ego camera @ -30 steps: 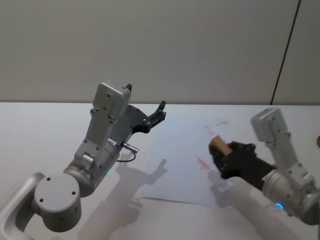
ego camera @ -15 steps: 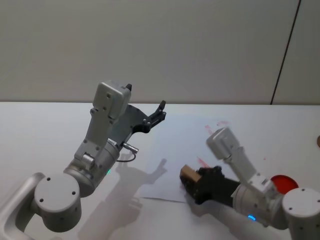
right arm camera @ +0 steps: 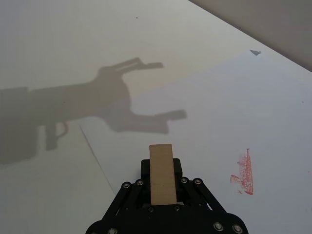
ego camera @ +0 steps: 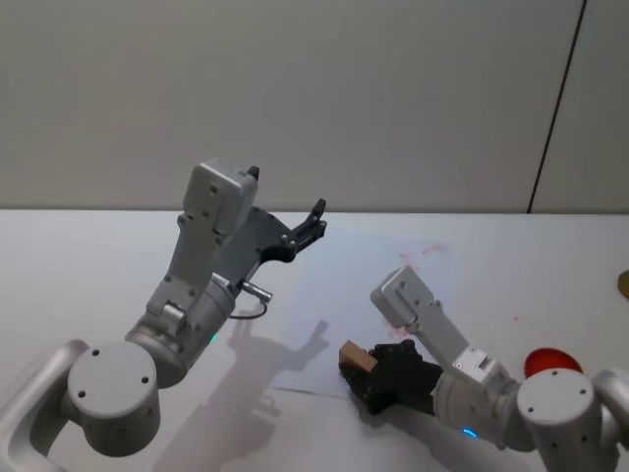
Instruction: Use the one hand to pick up the stamp and affix it onto the A4 paper.
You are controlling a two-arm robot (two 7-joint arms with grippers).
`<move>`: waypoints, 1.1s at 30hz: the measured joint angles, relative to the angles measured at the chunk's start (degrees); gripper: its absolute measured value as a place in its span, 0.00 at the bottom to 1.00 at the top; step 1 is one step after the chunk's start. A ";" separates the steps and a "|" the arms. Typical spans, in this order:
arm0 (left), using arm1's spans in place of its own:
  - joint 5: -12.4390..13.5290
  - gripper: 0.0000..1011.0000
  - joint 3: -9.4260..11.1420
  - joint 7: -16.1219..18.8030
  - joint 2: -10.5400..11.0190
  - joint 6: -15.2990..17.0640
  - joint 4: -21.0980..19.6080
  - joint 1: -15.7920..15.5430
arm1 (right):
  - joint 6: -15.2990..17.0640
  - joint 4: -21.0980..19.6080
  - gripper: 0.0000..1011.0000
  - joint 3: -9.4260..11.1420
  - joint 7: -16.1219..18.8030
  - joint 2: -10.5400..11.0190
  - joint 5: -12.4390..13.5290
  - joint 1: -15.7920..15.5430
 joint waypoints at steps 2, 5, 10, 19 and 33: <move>0.00 0.99 0.00 0.00 0.00 0.00 0.00 0.00 | 0.14 0.33 0.22 -0.14 -0.35 -0.13 -0.17 0.07; 0.00 0.99 0.00 0.00 0.00 0.00 0.00 0.00 | 0.17 0.99 0.22 -0.34 -1.18 -0.38 -0.32 0.17; 0.00 0.99 0.00 0.00 0.00 -0.01 0.00 0.00 | 0.17 1.45 0.22 -0.45 -2.25 -0.60 -0.30 0.21; 0.00 0.99 0.00 0.00 0.00 -0.01 0.00 0.00 | -0.92 0.66 0.22 -0.11 -4.42 -0.66 2.55 -0.15; 0.00 0.99 0.00 0.00 0.00 0.00 0.00 0.00 | -0.54 -7.29 0.22 1.68 -7.64 0.37 10.41 -1.71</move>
